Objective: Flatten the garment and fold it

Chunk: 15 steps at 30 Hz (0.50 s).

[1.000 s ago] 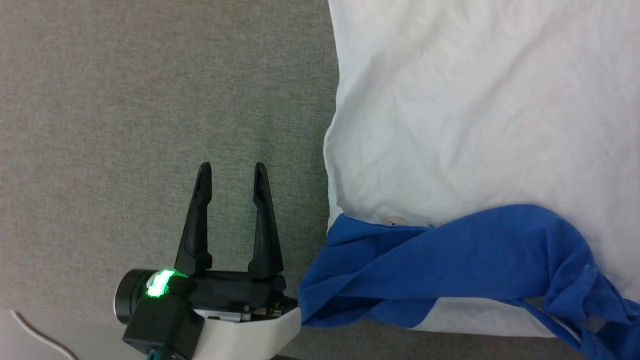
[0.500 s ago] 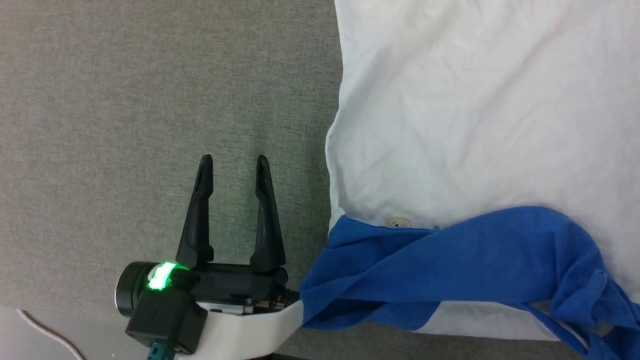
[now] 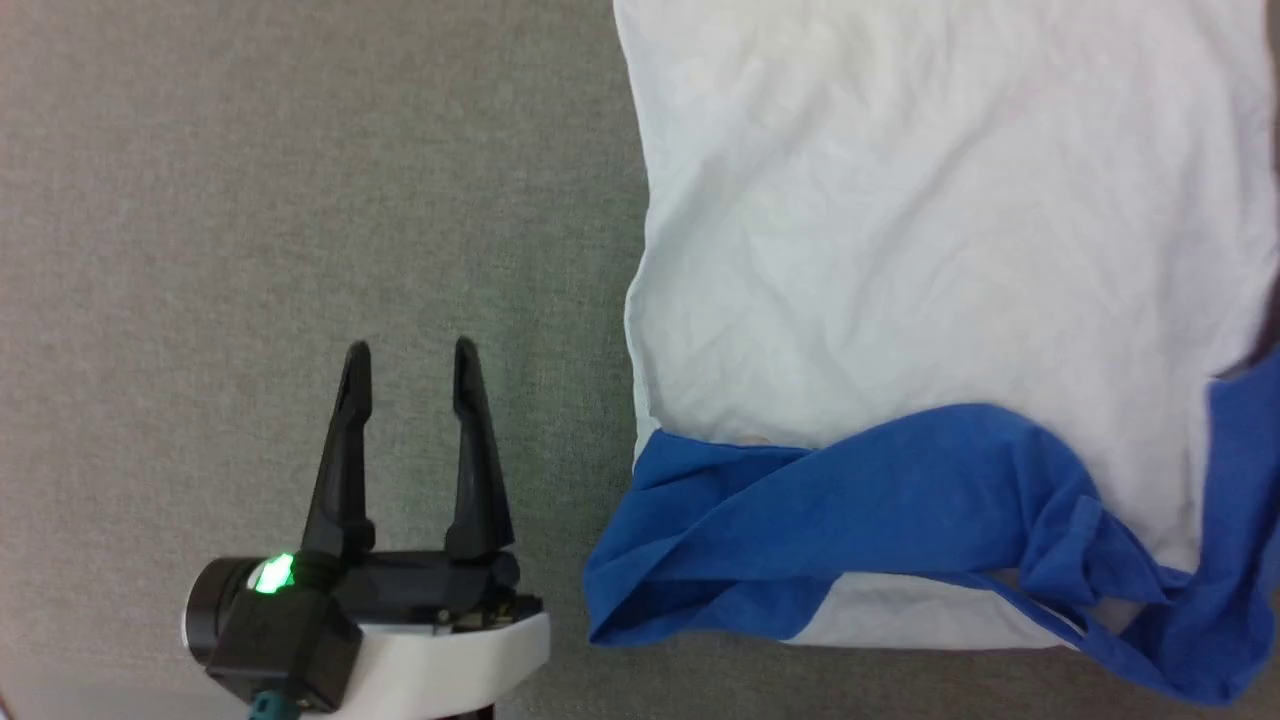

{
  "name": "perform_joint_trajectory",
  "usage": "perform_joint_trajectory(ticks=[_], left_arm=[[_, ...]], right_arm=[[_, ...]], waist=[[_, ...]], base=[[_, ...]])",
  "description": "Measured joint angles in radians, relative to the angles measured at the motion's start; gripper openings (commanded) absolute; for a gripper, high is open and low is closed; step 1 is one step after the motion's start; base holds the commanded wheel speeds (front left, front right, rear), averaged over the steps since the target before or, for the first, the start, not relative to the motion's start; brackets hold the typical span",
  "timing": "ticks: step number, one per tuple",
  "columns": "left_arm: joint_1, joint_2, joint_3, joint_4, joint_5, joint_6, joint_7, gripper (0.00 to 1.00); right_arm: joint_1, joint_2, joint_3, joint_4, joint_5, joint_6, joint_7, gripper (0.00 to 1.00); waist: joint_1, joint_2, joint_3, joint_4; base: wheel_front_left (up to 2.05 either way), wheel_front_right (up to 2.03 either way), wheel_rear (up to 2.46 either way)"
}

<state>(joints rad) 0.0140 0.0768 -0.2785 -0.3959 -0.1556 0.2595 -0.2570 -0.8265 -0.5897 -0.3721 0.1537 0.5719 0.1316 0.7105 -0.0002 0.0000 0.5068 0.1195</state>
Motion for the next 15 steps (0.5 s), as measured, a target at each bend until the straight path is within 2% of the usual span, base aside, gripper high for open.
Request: perform_joint_trajectory(ticks=[7,15], left_arm=[[0.069,0.036,0.046,-0.005,-0.04,-0.005,0.0,1.0],[0.126,0.062,0.069,-0.004,-0.075,-0.012,0.016,1.0]], right_arm=[[0.197,-0.035,-0.201,-0.024,0.054,0.0,-0.056,0.0],[0.465,0.024,-0.386,-0.02,0.052,0.0,-0.146,0.0]], waist=[[-0.0001,0.0,-0.113,-0.028],[-0.0002,0.0,-0.226,-0.061]], base=[[0.0,0.0,0.0],[0.0,0.0,0.0]])
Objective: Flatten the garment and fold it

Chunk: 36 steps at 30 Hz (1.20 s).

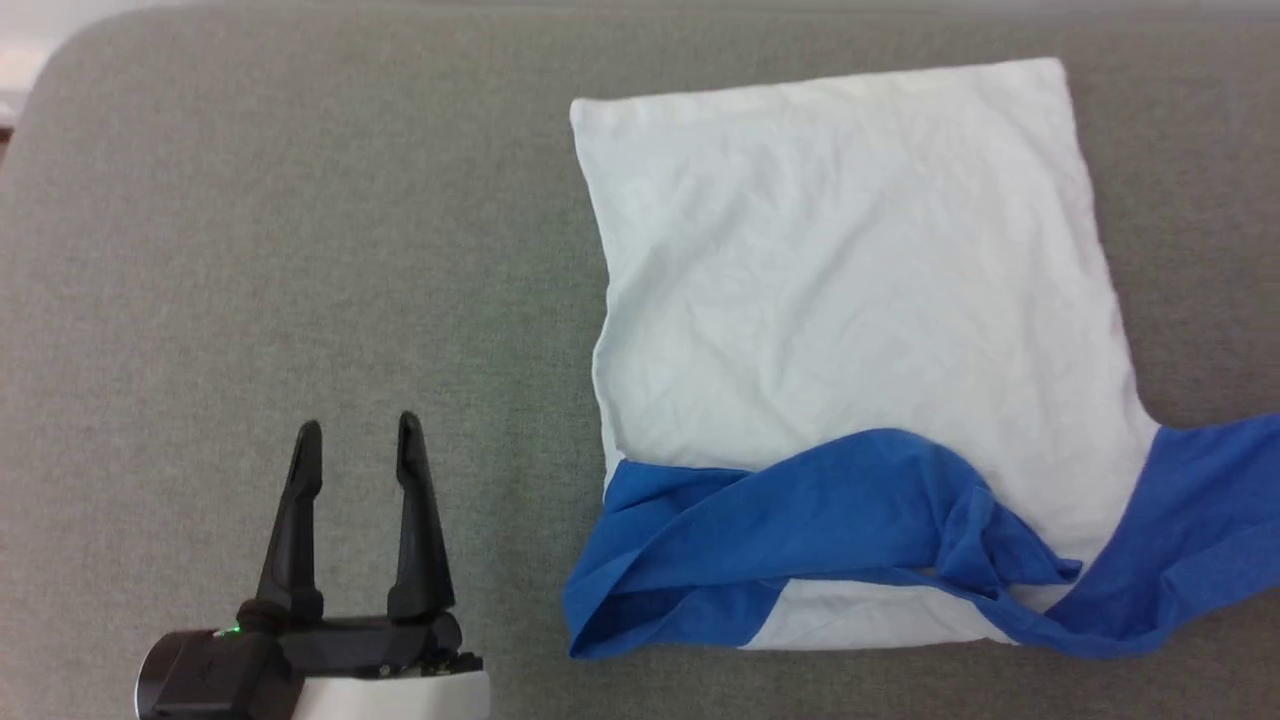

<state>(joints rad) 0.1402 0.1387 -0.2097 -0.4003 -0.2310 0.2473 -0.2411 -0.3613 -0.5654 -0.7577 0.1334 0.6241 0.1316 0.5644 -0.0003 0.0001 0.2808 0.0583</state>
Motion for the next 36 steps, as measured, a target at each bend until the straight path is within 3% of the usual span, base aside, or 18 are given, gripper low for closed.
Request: perform_joint_trajectory(ticks=[9,16,20,26,36], left_arm=[[0.036,0.024,0.018,-0.003,-0.025,-0.001,0.023,1.0],[0.065,0.042,0.037,-0.002,-0.053,-0.01,0.039,1.0],[0.073,0.051,0.042,-0.003,-0.067,-0.011,0.047,1.0],[0.083,0.056,0.043,-0.007,-0.078,-0.019,0.054,1.0],[0.082,0.053,0.023,0.0,-0.086,-0.033,0.055,1.0]], right_arm=[[0.153,0.07,-0.065,-0.007,0.015,0.0,-0.064,0.0],[0.161,0.071,-0.004,-0.16,0.038,0.0,-0.044,0.0],[0.157,0.09,0.101,-0.276,0.049,0.0,0.001,0.0],[0.13,0.156,0.339,-0.416,0.057,0.0,0.076,0.0],[0.078,0.284,0.722,-0.466,0.021,0.0,0.149,0.0]], waist=[[0.0002,0.0,-0.093,-0.021],[0.0002,0.0,-0.162,-0.026],[0.0002,0.0,-0.198,-0.024],[0.0003,0.0,-0.225,-0.007],[0.0003,0.0,-0.224,0.059]], base=[[0.0,0.0,0.0],[0.0,0.0,0.0],[0.0,0.0,0.0],[0.0,0.0,0.0],[0.0,0.0,0.0]])
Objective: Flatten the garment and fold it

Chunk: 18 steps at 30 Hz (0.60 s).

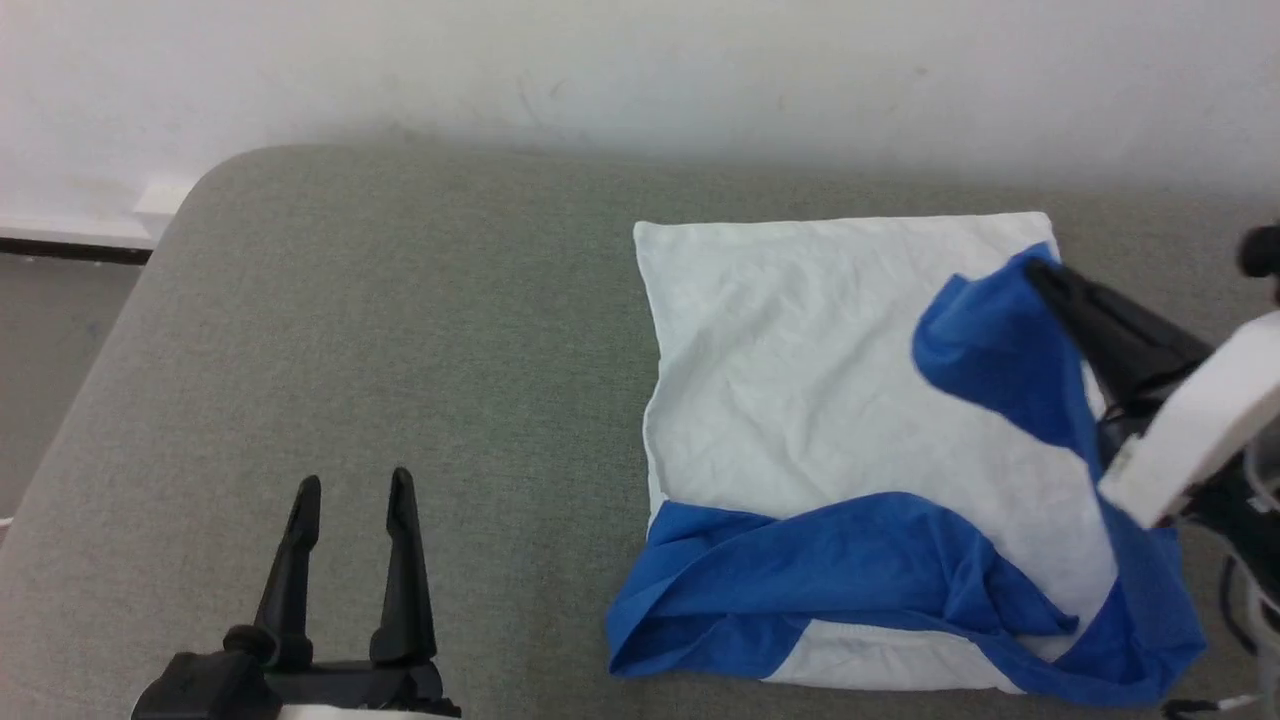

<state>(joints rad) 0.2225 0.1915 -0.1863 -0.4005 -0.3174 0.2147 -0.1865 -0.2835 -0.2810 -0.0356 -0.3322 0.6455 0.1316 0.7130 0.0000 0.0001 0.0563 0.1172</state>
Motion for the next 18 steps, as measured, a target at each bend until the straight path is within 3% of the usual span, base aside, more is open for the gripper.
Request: perform_joint_trajectory(ticks=[6,18], left_arm=[[-0.005,-0.007,-0.012,0.003,0.0,-0.001,-0.009,1.0],[-0.027,-0.039,-0.033,0.029,0.0,-0.001,-0.04,1.0]], right_arm=[[0.0,0.031,0.156,0.096,-0.018,0.0,-0.016,0.0],[0.001,0.076,0.435,0.396,-0.061,0.0,-0.173,0.0]], waist=[[0.0,0.0,0.022,0.046],[0.0001,0.0,0.089,0.134]], base=[[0.0,0.0,0.0],[0.0,0.0,0.0]])
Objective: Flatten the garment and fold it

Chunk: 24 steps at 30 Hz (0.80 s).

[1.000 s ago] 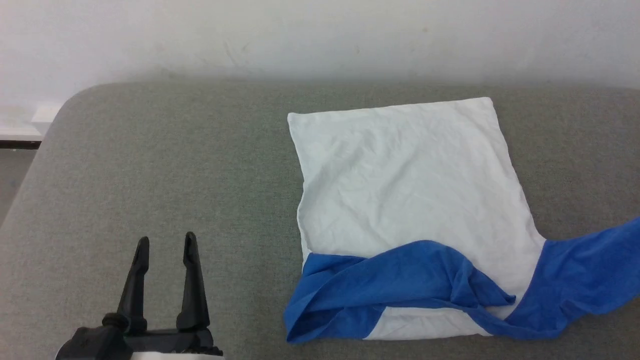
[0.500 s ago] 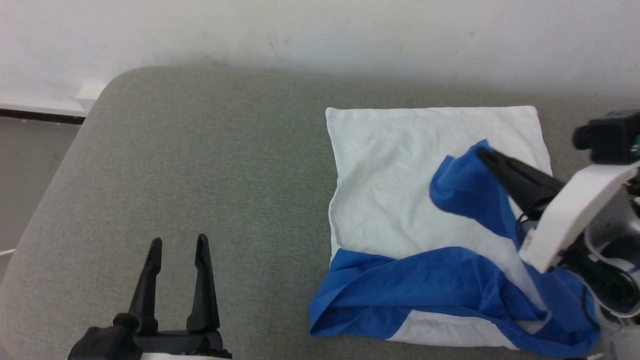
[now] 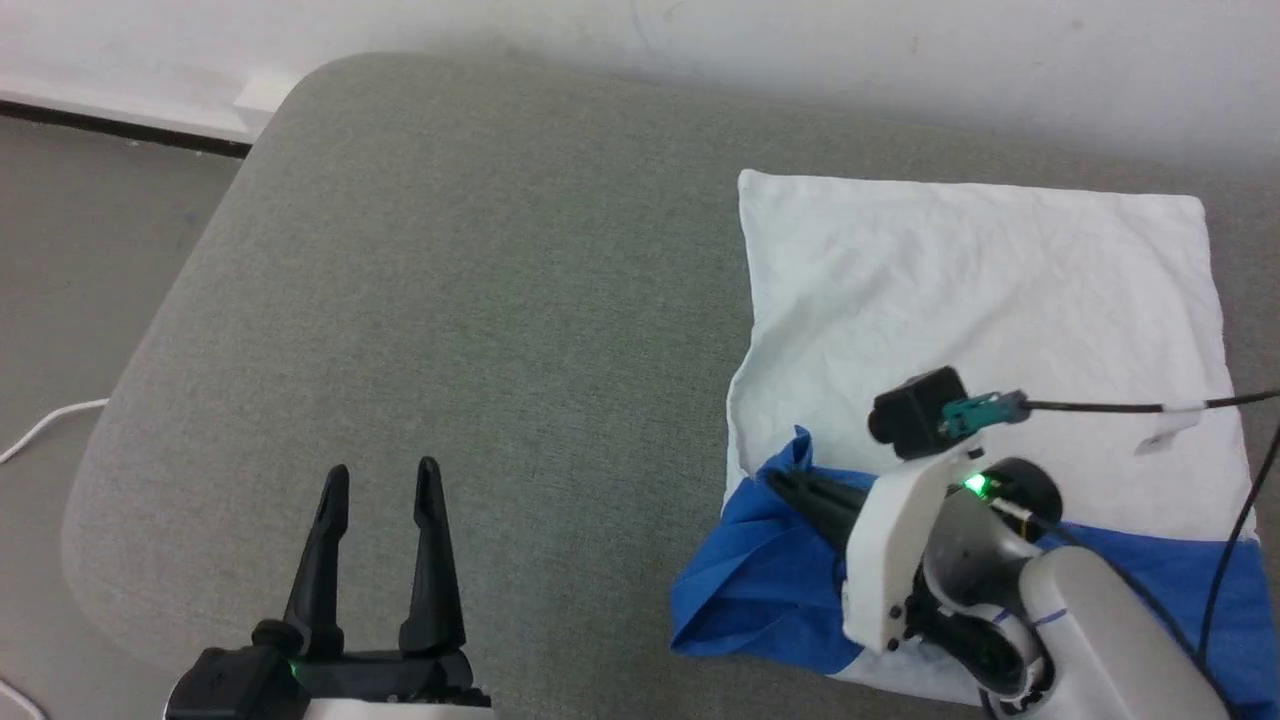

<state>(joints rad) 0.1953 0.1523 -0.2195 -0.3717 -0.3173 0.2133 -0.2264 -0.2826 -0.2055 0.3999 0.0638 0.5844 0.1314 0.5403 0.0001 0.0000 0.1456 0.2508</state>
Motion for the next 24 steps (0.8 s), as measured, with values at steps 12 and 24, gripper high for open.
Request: perform_joint_trajectory(ticks=[12,24], left_arm=[[-0.018,-0.01,-0.011,0.019,-0.001,0.0,-0.007,1.0],[-0.017,0.004,-0.006,-0.005,-0.003,0.0,0.0,1.0]], right_arm=[[-0.053,0.057,0.121,0.29,-0.066,0.0,-0.125,0.84],[-0.094,-0.048,-0.014,0.068,0.077,0.0,-0.151,1.0]], waist=[[0.0,0.0,0.008,0.033],[-0.0001,0.0,-0.014,-0.049]], base=[[0.0,0.0,0.0],[0.0,0.0,0.0]])
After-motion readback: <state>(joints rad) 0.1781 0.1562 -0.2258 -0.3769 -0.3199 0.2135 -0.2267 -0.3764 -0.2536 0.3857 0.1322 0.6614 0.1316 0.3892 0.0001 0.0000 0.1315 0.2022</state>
